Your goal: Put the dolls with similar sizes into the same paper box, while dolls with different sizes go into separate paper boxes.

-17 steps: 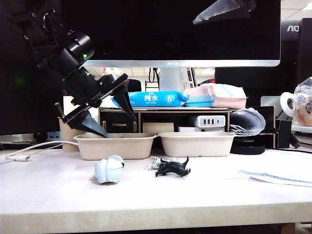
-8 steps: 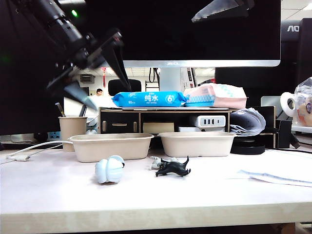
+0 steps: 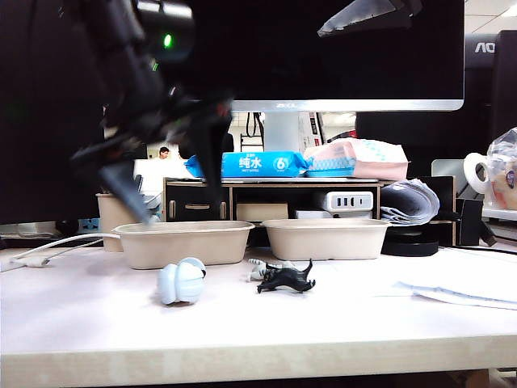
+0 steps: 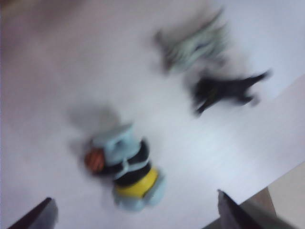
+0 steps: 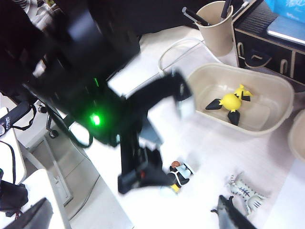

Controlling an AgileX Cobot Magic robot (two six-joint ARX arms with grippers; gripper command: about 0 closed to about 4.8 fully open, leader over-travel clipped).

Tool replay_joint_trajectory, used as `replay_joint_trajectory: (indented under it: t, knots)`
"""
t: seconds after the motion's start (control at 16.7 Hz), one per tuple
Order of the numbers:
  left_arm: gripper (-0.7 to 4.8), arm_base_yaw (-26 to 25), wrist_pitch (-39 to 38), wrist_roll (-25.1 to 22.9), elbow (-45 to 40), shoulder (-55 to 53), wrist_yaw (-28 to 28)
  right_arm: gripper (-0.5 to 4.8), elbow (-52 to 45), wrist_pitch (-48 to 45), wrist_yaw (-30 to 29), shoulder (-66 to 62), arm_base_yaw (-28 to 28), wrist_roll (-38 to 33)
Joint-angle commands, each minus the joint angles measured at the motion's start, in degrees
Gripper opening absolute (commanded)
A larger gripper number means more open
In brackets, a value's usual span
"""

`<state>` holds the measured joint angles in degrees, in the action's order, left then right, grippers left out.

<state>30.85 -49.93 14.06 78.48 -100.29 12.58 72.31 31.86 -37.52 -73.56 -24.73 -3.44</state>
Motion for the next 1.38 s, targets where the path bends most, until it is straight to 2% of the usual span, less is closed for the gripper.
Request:
replay_joint_trajectory:
  t: [0.06, 0.36, 0.66, 0.72, 0.78, 0.9, 0.96, 1.14, 1.2, 1.26, 1.38]
  knots:
    - [4.79, 0.6, 0.8, 1.1, -5.0, 0.2, 0.7, 4.71, 0.2, -0.9, -1.0, 0.2, -0.1, 0.0]
    - [4.79, 1.2, 12.4, 6.1, -8.2, -0.1, 1.2, 4.7, 0.2, -1.3, -1.2, 0.2, -0.1, 0.0]
    - [4.79, 1.3, 11.2, 7.4, -8.2, -3.8, 4.4, 4.71, 0.2, -1.3, -1.6, 0.3, -0.1, 0.0]
    - [4.09, 1.3, 11.0, 7.4, -8.2, -4.2, 4.3, 4.71, 0.2, -1.3, -1.6, 0.3, -0.1, 0.0]
    - [3.0, 1.2, 11.1, 7.4, -8.2, -4.2, 4.2, 4.71, 0.2, -1.3, -1.6, 0.3, -0.1, 0.0]
    - [-0.02, 1.2, 11.3, 5.8, -8.2, -4.2, 4.3, 4.7, 0.2, -2.0, -1.6, 0.3, -0.1, 0.0]
    - [-0.06, 1.2, 11.2, 5.8, -8.2, -4.2, 4.2, 4.7, 0.2, -2.1, -1.6, 0.3, -0.1, 0.0]
    - [-0.05, 1.2, 11.2, 4.8, -8.2, -4.2, 6.1, 4.7, 0.2, -2.1, -1.6, 0.3, -0.1, 0.0]
    - [1.56, 1.2, 11.0, 4.6, -8.2, -4.2, 6.8, 4.7, 0.2, -2.1, -1.6, 0.3, -0.1, 0.0]
    - [4.79, 1.2, 10.3, 5.0, -8.2, -4.2, 5.0, 4.7, 0.2, -2.1, -1.6, 0.3, -0.1, 0.0]
    - [4.79, 1.1, 9.3, 4.8, -8.2, -4.2, 3.5, 4.7, 0.2, -2.2, -1.6, 0.3, -0.1, 0.0]
